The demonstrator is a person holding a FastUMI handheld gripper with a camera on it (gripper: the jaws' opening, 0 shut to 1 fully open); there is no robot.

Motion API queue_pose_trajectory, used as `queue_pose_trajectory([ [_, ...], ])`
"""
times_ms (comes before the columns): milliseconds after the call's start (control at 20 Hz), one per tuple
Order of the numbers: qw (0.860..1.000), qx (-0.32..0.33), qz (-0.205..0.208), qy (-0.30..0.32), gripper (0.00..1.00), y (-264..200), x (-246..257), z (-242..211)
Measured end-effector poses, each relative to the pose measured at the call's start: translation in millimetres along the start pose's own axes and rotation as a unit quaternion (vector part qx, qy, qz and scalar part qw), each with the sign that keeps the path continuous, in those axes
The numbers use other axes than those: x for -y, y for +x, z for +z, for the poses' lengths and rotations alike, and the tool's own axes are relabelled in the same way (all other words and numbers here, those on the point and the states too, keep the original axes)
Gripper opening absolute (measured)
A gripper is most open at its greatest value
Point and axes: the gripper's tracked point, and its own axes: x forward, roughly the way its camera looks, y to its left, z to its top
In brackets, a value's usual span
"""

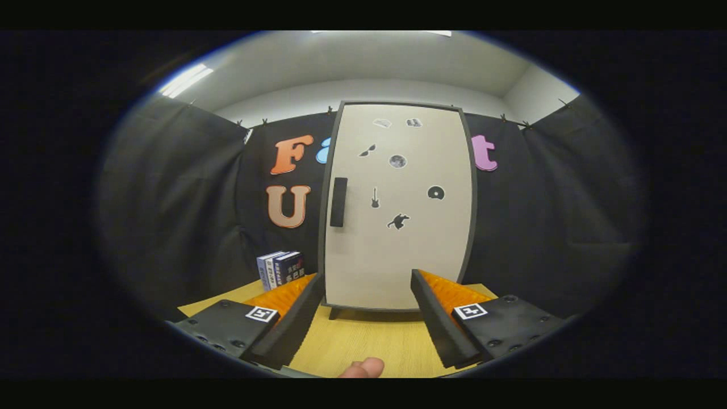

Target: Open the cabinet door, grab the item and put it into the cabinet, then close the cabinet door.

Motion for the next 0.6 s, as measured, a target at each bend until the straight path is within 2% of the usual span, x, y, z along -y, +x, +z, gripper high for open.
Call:
queue_pose_trajectory([
  [600, 1.000, -0.003, -0.014, 0.009, 0.97, 13.0, 12.8, -1.0],
])
